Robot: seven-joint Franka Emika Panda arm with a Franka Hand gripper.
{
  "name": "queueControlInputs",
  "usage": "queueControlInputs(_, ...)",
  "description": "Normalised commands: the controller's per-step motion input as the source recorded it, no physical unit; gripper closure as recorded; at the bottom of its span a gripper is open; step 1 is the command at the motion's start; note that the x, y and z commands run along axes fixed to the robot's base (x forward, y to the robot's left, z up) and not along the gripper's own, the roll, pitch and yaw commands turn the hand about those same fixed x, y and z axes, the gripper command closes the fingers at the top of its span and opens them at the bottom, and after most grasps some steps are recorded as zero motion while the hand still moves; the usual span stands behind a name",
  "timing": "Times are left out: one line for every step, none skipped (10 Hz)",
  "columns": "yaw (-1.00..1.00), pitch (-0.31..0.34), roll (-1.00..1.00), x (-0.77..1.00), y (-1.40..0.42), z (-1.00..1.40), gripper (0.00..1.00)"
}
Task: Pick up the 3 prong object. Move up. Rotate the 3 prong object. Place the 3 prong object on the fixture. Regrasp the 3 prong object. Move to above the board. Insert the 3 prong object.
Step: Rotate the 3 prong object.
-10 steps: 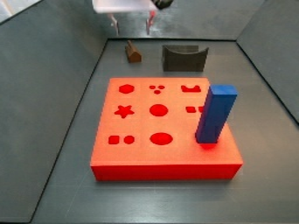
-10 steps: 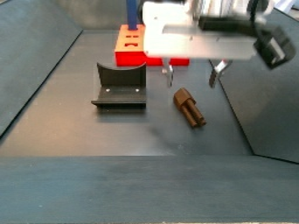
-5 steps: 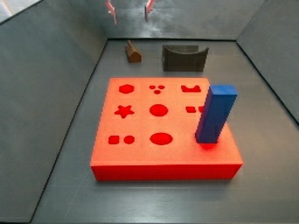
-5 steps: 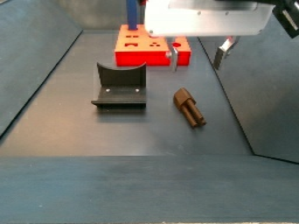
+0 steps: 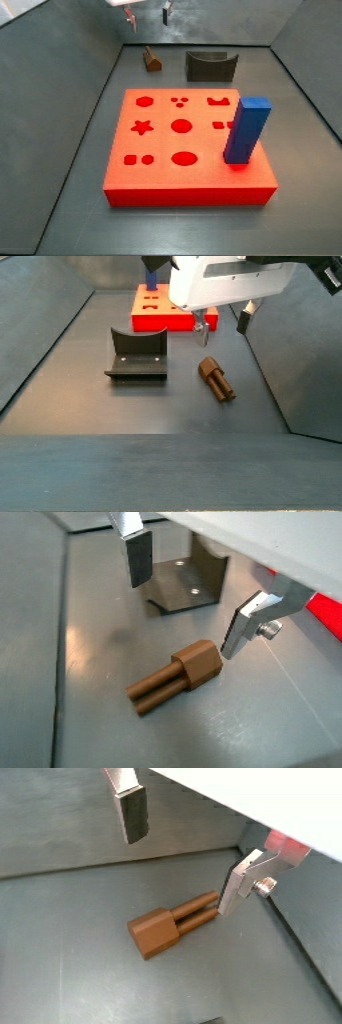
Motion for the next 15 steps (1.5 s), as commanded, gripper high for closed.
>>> queueControlInputs(1.00, -0.003, 0.00, 0.04, 0.01, -0.04, 0.00)
queueControlInputs(1.00, -0.004, 0.00, 0.04, 0.01, -0.04, 0.00)
queueControlInputs(1.00, -0.004, 0.00, 0.04, 0.01, -0.03, 0.00)
queueControlInputs(1.00, -0.004, 0.00, 0.04, 0.01, -0.03, 0.00)
queueControlInputs(1.00, -0.004, 0.00, 0.04, 0.01, -0.03, 0.00)
queueControlInputs(1.00, -0.004, 0.00, 0.04, 0.01, -0.03, 0.00)
queueControlInputs(1.00, -0.004, 0.00, 0.04, 0.01, -0.03, 0.00)
queueControlInputs(1.00, -0.004, 0.00, 0.04, 0.01, -0.03, 0.00)
queueControlInputs(1.00, -0.005, 0.00, 0.04, 0.01, -0.03, 0.00)
queueControlInputs(1.00, -0.005, 0.00, 0.04, 0.01, -0.03, 0.00)
queueControlInputs(1.00, -0.005, 0.00, 0.04, 0.01, -0.03, 0.00)
queueControlInputs(1.00, -0.005, 0.00, 0.04, 0.01, -0.03, 0.00)
queueControlInputs(1.00, -0.005, 0.00, 0.04, 0.01, -0.03, 0.00)
queueControlInputs(1.00, -0.006, 0.00, 0.04, 0.01, -0.03, 0.00)
queueControlInputs(1.00, -0.006, 0.00, 0.04, 0.01, -0.03, 0.00)
